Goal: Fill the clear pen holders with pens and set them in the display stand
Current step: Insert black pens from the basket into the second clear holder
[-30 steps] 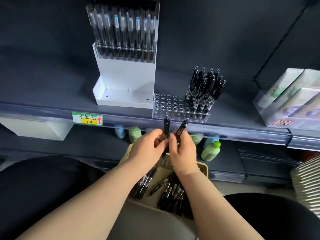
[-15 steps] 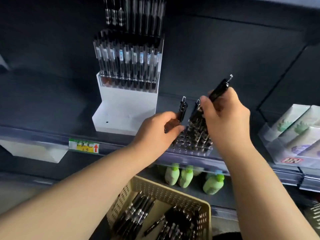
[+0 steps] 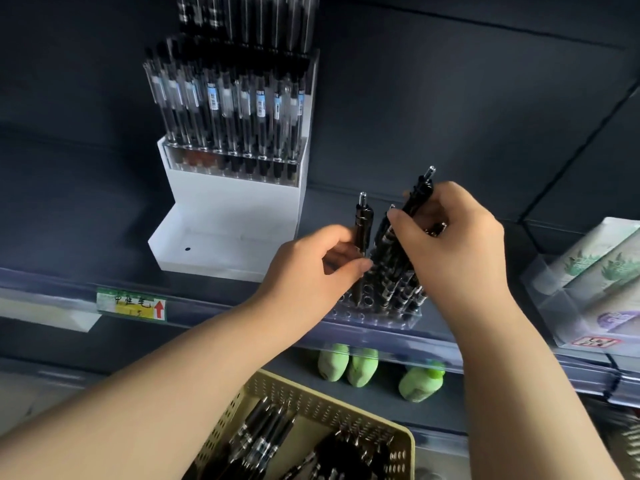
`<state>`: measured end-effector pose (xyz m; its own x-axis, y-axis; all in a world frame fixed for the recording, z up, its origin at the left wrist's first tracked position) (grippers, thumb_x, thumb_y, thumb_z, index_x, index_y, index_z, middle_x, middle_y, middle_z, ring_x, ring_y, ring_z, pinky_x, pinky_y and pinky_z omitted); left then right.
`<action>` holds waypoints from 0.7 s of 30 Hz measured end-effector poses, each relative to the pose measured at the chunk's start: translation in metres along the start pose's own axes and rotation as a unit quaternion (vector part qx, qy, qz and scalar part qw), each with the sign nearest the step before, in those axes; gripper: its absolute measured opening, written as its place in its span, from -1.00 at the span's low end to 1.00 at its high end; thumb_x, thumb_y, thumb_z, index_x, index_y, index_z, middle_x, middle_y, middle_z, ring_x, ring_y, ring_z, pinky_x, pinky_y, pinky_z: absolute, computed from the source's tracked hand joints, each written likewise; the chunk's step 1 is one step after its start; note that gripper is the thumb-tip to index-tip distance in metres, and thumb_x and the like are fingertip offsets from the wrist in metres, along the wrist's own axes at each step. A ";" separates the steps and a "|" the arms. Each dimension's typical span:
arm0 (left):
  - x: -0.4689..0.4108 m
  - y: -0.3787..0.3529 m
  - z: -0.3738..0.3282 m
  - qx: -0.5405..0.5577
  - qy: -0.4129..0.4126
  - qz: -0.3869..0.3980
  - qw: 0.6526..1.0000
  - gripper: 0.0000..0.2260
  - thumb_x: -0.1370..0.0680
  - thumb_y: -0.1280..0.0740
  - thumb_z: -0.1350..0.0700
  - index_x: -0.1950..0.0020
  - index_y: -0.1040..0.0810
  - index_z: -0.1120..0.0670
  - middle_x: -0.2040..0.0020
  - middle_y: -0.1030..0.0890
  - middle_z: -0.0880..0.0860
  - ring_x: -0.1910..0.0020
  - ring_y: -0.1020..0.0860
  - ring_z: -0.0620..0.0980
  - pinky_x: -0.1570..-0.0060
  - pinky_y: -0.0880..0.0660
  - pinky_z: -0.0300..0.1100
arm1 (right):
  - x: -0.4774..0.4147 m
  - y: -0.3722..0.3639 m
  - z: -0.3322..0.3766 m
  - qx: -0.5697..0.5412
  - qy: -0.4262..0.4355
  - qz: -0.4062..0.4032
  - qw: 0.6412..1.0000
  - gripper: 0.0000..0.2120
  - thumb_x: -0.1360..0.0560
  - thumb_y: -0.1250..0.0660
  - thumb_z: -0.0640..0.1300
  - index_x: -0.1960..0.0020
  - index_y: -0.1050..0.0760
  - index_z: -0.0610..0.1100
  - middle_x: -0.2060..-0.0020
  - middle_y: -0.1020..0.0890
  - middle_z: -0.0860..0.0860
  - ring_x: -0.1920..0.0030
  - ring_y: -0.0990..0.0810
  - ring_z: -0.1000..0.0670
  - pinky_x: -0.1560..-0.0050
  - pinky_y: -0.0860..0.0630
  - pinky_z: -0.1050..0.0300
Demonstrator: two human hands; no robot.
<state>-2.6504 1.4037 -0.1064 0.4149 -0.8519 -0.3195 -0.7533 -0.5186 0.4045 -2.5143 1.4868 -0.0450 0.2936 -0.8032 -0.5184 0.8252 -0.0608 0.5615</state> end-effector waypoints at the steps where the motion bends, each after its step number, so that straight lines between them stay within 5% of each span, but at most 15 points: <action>1: 0.000 -0.002 0.001 0.000 0.003 0.001 1.000 -0.82 -0.42 -0.45 0.07 0.02 -0.54 -0.05 0.19 -0.60 -0.20 0.15 -0.53 -0.31 0.17 -0.42 -0.53 | 0.000 -0.001 0.001 0.000 0.001 0.001 1.000 -0.83 -0.39 -0.41 -0.02 0.19 -0.45 -0.07 0.38 -0.51 0.15 0.25 -0.51 0.15 0.30 -0.37 0.36; 9: -0.002 0.004 -0.001 -0.006 0.000 -0.016 1.000 -0.83 -0.43 -0.44 0.07 0.02 -0.53 -0.04 0.19 -0.58 -0.23 0.12 -0.52 -0.34 0.17 -0.41 -0.54 | 0.000 -0.005 -0.002 -0.037 -0.010 0.021 0.999 -0.86 -0.41 -0.41 -0.09 0.07 -0.51 0.07 0.31 -0.56 0.28 0.20 -0.53 0.28 0.21 -0.41 0.46; 14: 0.000 0.005 0.002 -0.010 0.008 -0.023 1.000 -0.83 -0.43 -0.44 0.06 0.01 -0.56 0.01 0.17 -0.60 -0.18 0.12 -0.53 -0.28 0.17 -0.42 -0.51 | -0.002 -0.002 -0.005 -0.025 -0.004 0.022 0.999 -0.85 -0.43 -0.41 -0.17 0.17 -0.52 0.07 0.32 -0.53 0.31 0.22 -0.51 0.38 0.20 -0.36 0.57; 21: 0.001 -0.003 0.002 -0.010 0.006 -0.018 1.000 -0.79 -0.43 -0.45 0.09 -0.04 -0.57 0.05 0.18 -0.59 -0.19 0.13 -0.52 -0.31 0.18 -0.41 -0.54 | -0.002 0.006 0.002 0.049 0.032 0.026 0.998 -0.93 -0.41 -0.44 -0.10 0.22 -0.60 0.05 0.34 -0.50 0.26 0.15 -0.53 0.03 0.12 -0.43 0.15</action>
<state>-2.6485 1.4048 -0.1100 0.4468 -0.8339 -0.3240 -0.7279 -0.5494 0.4103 -2.5106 1.4873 -0.0390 0.3677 -0.7677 -0.5248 0.7579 -0.0796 0.6475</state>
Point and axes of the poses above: each hand's wrist, its own x-axis away from the middle knuckle, its own y-axis out of the back of the hand, z = x × y, the point moved 10 cm from there along -x, towards the middle knuckle
